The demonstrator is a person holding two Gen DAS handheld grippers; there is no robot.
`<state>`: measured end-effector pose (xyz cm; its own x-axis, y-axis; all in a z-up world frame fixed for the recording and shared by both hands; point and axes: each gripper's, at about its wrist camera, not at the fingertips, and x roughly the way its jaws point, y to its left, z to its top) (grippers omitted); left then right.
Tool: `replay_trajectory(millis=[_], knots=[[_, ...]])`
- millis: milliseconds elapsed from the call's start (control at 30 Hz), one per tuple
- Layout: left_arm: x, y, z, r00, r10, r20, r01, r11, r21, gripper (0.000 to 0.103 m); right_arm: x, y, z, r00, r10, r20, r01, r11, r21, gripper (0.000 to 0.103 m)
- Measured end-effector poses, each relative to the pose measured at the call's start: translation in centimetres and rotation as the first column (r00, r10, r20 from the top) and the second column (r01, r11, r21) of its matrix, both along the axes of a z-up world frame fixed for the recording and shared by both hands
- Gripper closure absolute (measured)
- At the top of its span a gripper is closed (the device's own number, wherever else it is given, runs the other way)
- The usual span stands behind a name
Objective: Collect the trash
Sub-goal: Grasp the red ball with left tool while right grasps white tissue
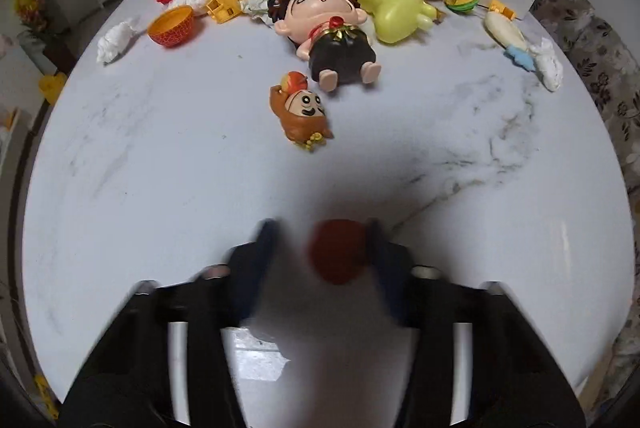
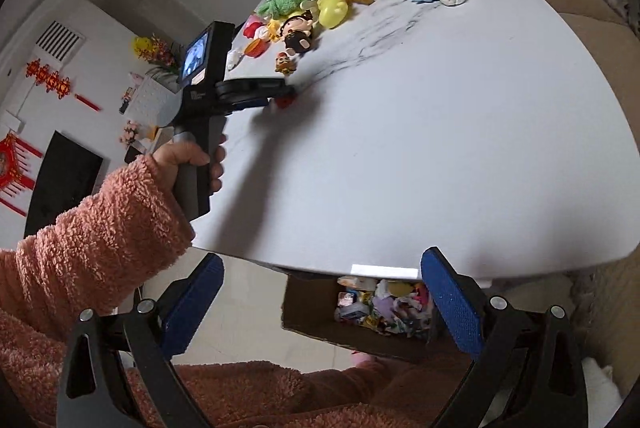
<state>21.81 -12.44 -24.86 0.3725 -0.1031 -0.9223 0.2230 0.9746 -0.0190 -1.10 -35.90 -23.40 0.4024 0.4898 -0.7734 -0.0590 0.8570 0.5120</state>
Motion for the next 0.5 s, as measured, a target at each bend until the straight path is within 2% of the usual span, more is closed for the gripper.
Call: replay_trajectory(millis=[133, 200, 267, 367, 400, 433, 467, 500], knots=[[-0.3, 1.2, 0.3, 1.0, 0.011, -0.02, -0.012, 0.999, -0.034, 0.073, 2.2, -0.6, -0.3, 1.0, 0.002, 0.0, -0.002, 1.0, -0.026, 0.006], [-1.1, 2.4, 0.8, 0.999, 0.039, -0.036, -0.042, 0.996, -0.076, 0.073, 3.8, -1.6, -0.4, 1.0, -0.012, 0.004, 0.012, 0.999, -0.047, 0.01], [-2.6, 3.6, 1.7, 0.998, 0.057, -0.041, -0.062, 0.989, -0.136, 0.073, 6.8, -3.2, -0.4, 0.998, -0.05, 0.03, 0.053, 0.992, -0.114, 0.01], [-5.7, 4.5, 2.8, 0.998, 0.059, -0.036, -0.064, 0.982, -0.176, 0.073, 12.4, -5.2, -0.5, 0.996, -0.074, 0.056, 0.083, 0.977, -0.197, 0.012], [-6.3, 4.4, 3.0, 0.997, 0.064, -0.038, -0.069, 0.981, -0.18, 0.073, 14.1, -5.7, -0.5, 0.995, -0.077, 0.065, 0.09, 0.972, -0.219, 0.021], [-7.3, 4.7, 3.1, 0.996, 0.076, -0.048, -0.084, 0.979, -0.187, 0.073, 16.7, -6.3, -0.7, 0.994, -0.083, 0.068, 0.097, 0.967, -0.237, 0.035], [-8.0, 4.8, 3.1, 0.994, 0.088, -0.058, -0.098, 0.975, -0.197, 0.073, 18.9, -7.0, -0.9, 0.994, -0.097, 0.056, 0.108, 0.963, -0.247, 0.04], [-8.8, 5.2, 3.1, 0.992, 0.107, -0.067, -0.119, 0.97, -0.21, 0.073, 21.8, -7.8, -1.4, 0.991, -0.127, 0.04, 0.133, 0.959, -0.25, 0.041]])
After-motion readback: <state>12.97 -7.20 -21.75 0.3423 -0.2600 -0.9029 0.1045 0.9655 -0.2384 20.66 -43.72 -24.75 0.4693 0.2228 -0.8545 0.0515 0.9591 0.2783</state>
